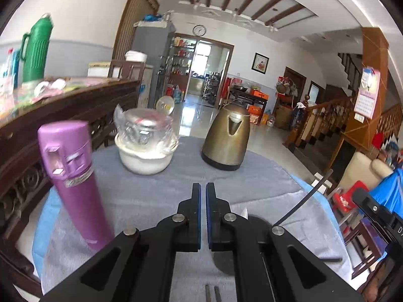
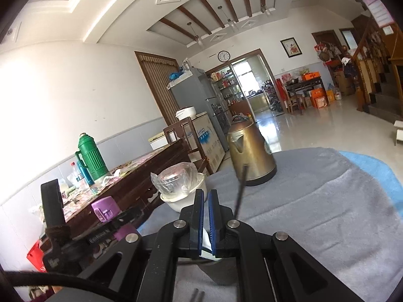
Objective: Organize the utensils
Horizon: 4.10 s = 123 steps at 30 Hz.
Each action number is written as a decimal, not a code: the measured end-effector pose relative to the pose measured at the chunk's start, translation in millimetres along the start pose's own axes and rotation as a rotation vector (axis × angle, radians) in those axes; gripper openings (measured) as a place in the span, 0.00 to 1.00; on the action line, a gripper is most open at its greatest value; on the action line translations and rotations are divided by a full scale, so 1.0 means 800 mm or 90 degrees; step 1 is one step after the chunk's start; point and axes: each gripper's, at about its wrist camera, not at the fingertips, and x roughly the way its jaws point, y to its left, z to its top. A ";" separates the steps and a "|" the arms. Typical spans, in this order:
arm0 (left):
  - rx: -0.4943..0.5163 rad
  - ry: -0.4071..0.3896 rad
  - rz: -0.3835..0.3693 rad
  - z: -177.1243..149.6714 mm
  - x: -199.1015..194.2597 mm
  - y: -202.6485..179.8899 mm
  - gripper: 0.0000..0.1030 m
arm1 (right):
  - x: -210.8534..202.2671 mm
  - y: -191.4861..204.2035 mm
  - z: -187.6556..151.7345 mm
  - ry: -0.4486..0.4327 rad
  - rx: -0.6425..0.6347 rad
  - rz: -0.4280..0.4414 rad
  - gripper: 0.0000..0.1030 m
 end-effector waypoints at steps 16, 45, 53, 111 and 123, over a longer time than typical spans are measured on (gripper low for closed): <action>-0.021 0.247 0.010 -0.139 -0.005 0.024 0.36 | 0.000 -0.054 -0.103 0.244 0.037 -0.028 0.05; 0.065 0.372 0.025 -0.187 0.044 -0.021 0.36 | 0.074 -0.068 -0.177 0.446 0.054 -0.092 0.07; 0.069 0.374 0.027 -0.184 0.048 -0.021 0.37 | 0.075 -0.055 -0.174 0.447 -0.011 -0.138 0.07; 0.104 0.405 0.050 -0.154 0.123 -0.008 0.41 | 0.101 -0.115 -0.123 0.438 0.131 -0.124 0.09; 0.126 0.404 0.021 -0.151 0.146 -0.008 0.23 | 0.161 -0.119 -0.119 0.468 0.096 -0.131 0.10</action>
